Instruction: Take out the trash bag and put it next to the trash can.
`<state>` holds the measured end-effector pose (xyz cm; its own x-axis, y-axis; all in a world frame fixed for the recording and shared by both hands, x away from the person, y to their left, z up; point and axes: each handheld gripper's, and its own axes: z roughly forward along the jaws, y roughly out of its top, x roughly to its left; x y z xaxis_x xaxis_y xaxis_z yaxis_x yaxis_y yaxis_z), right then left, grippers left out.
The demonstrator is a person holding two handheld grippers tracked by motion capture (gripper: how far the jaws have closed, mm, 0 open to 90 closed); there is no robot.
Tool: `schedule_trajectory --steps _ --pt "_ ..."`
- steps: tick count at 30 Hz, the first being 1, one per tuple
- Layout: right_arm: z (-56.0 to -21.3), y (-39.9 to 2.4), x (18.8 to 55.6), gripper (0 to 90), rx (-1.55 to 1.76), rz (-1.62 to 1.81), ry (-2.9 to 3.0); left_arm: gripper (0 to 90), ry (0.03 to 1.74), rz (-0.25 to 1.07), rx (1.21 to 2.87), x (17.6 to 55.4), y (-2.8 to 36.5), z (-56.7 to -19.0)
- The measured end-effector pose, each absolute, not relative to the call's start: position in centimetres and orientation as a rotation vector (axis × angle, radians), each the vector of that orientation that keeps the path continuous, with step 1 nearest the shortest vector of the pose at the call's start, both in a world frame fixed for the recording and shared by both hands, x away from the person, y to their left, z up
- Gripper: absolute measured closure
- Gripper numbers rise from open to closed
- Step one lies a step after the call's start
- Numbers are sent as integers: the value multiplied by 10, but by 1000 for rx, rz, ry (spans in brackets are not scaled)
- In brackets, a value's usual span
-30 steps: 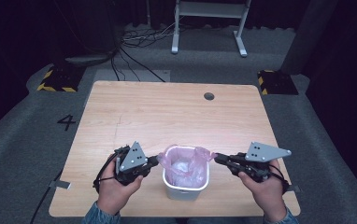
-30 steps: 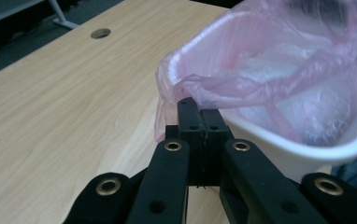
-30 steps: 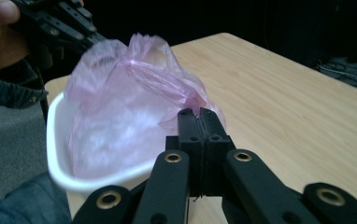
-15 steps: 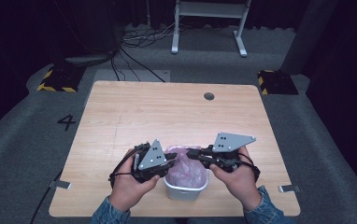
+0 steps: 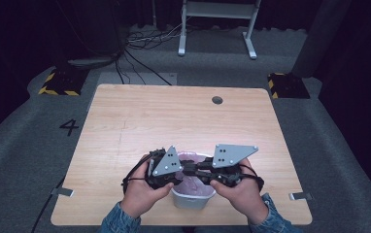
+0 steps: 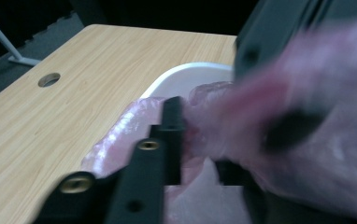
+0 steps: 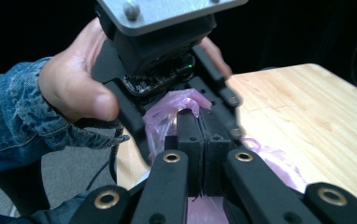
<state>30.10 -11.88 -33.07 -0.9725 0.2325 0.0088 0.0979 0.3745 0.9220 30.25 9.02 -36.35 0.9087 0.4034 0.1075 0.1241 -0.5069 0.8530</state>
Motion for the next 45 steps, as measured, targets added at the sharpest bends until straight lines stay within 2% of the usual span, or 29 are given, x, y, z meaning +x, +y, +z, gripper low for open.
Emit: schedule_trajectory --steps 2,4,5,10,16,25,27,28,32,35,37,41,43,45 --pt "-327 -130 301 749 355 1665 2456 837 393 331 2076 305 93 -364" --pt "-325 -142 304 578 448 1625 2432 848 408 303 2056 307 95 -364" --pt "-324 -148 307 525 501 1590 2426 855 422 288 2047 307 96 -364" --pt "-328 -175 313 375 651 1451 2458 870 455 276 2016 308 97 -362" --pt "-348 -169 313 264 626 1457 2556 875 500 262 1985 308 96 -360" --pt "-362 -128 322 224 592 1312 2647 876 504 216 1981 307 92 -358" --pt "-363 -123 326 257 598 1262 2651 876 499 221 1986 306 91 -357" --pt "-363 -121 326 311 596 1249 2664 876 497 225 1988 306 91 -358" --pt "-363 -118 327 642 553 1253 2727 876 513 238 1985 306 94 -359" --pt "-364 -120 328 835 525 1273 2732 861 531 248 1980 304 98 -359" --pt "-364 -123 329 877 519 1299 2728 782 553 284 1964 302 101 -359" --pt "-362 -127 329 889 510 1350 2694 510 625 364 1929 297 111 -357" --pt "-358 -129 329 890 513 1381 2677 416 665 386 1896 293 117 -356" --pt "-354 -131 329 890 511 1408 2666 366 679 418 1887 289 122 -355"
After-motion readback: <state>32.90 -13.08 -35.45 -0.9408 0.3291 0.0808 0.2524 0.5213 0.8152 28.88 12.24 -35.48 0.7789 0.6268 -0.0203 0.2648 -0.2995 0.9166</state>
